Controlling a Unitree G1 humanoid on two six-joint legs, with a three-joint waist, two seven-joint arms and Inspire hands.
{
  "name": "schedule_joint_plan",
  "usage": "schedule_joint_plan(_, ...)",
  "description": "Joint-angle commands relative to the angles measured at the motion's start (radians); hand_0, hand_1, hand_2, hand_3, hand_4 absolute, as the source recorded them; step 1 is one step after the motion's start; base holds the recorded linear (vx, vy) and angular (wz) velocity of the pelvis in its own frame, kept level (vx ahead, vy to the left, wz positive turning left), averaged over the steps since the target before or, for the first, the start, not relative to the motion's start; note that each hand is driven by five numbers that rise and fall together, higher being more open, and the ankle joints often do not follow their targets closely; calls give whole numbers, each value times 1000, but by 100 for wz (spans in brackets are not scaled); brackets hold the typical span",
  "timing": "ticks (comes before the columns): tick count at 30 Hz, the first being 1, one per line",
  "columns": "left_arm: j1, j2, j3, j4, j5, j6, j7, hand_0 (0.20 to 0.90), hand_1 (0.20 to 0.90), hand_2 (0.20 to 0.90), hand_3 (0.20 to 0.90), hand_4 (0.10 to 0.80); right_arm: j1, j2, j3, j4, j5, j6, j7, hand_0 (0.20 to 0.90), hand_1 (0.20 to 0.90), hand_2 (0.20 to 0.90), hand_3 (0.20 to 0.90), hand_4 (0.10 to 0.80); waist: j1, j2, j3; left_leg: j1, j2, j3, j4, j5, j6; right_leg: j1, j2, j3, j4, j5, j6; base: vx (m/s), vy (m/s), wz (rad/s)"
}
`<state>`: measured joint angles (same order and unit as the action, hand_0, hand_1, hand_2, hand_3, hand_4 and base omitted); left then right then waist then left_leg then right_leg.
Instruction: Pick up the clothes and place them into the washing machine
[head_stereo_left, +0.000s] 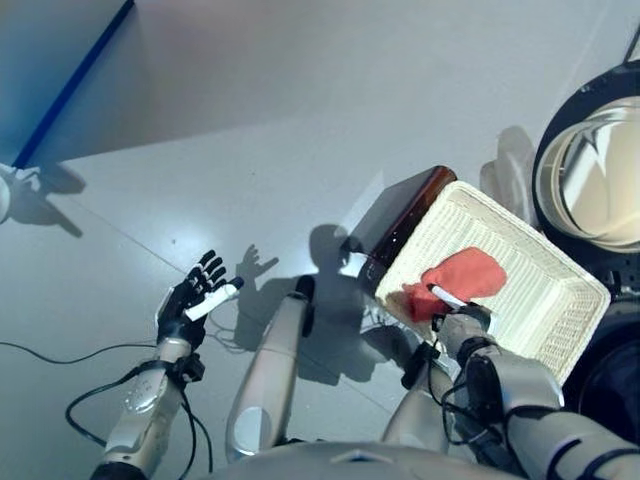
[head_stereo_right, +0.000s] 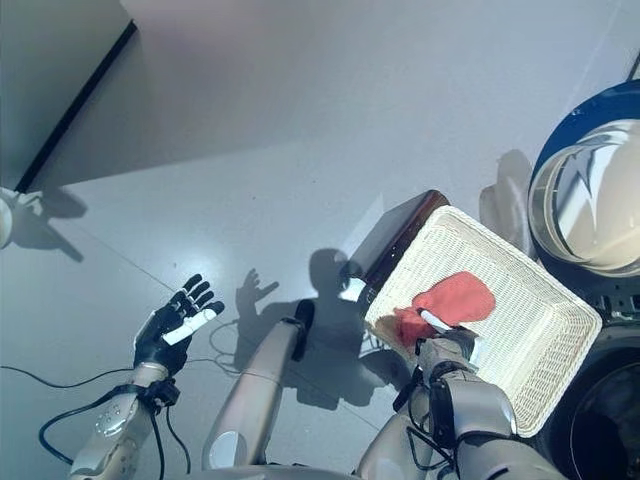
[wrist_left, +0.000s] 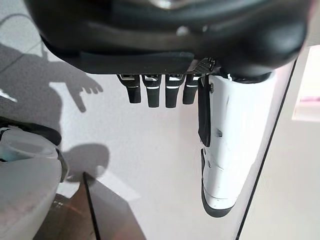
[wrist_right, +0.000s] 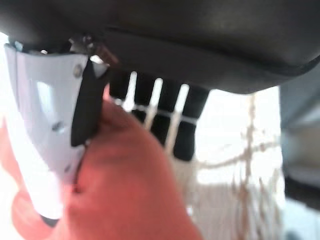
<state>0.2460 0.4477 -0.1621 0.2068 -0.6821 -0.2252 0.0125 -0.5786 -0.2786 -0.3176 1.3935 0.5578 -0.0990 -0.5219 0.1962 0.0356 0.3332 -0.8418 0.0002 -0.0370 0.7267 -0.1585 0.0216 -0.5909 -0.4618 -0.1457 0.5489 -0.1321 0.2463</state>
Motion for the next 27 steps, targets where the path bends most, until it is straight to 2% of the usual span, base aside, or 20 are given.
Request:
schedule_joint_plan(1, 8, 27, 64, -43, -8, -75, 15, 900, 900, 900, 900, 800, 37, -123, -64, -63, 207, -175, -25, 200, 200, 200, 200, 300, -19, 32, -4, 60, 107, -92, -105, 27, -126, -14, 0, 32, -18, 73, -15, -10, 6, -33)
schedule_joint_plan(4, 15, 8, 62, -27, -25, -84, 24, 900, 900, 900, 900, 800, 55, -111, -135, -156, 358, -285, 3, 200, 200, 200, 200, 300, -44, 35, 3, 74, 122, -78, -119, 34, -132, -19, 7, 45, -24, 73, -16, -12, -6, -31)
schedule_joint_plan(7, 18, -11, 45, -3, -40, -80, 22, 900, 900, 900, 900, 800, 74, -112, -196, -197, 460, -359, 17, 200, 200, 200, 200, 300, -66, 44, 5, 88, 133, -72, -127, 36, -139, -23, 11, 56, -23, 68, -18, -7, -11, -24)
schedule_joint_plan(15, 47, -36, -3, 0, -70, -79, -6, 900, 900, 900, 900, 800, 52, -202, -293, -263, 550, -459, -22, 200, 200, 200, 200, 300, -123, 84, 1, 139, 165, -27, -146, 36, -156, -44, 30, 104, -5, 54, -27, -8, 20, -26)
schedule_joint_plan(17, 47, -38, -8, 2, -71, -77, -9, 900, 900, 900, 900, 800, 50, -224, -312, -259, 565, -466, -25, 200, 200, 200, 200, 300, -127, 91, 0, 146, 167, -24, -154, 36, -158, -45, 30, 110, -3, 49, -26, -2, 6, -12)
schedule_joint_plan(21, 65, -37, -27, -10, -75, -75, -28, 900, 900, 900, 900, 800, 14, -333, -335, -250, 567, -465, -47, 200, 200, 200, 200, 300, -147, 130, -8, 171, 168, -7, -183, 47, -168, -48, 32, 132, 0, 41, -28, -5, 27, -6)
schedule_joint_plan(27, 66, -32, -63, -31, -82, -82, -40, 900, 900, 900, 900, 800, -63, -449, -287, -245, 550, -454, -51, 200, 200, 200, 200, 300, -156, 157, -6, 200, 179, 17, -216, 61, -175, -62, 42, 156, -5, 48, -28, -10, 17, -17)
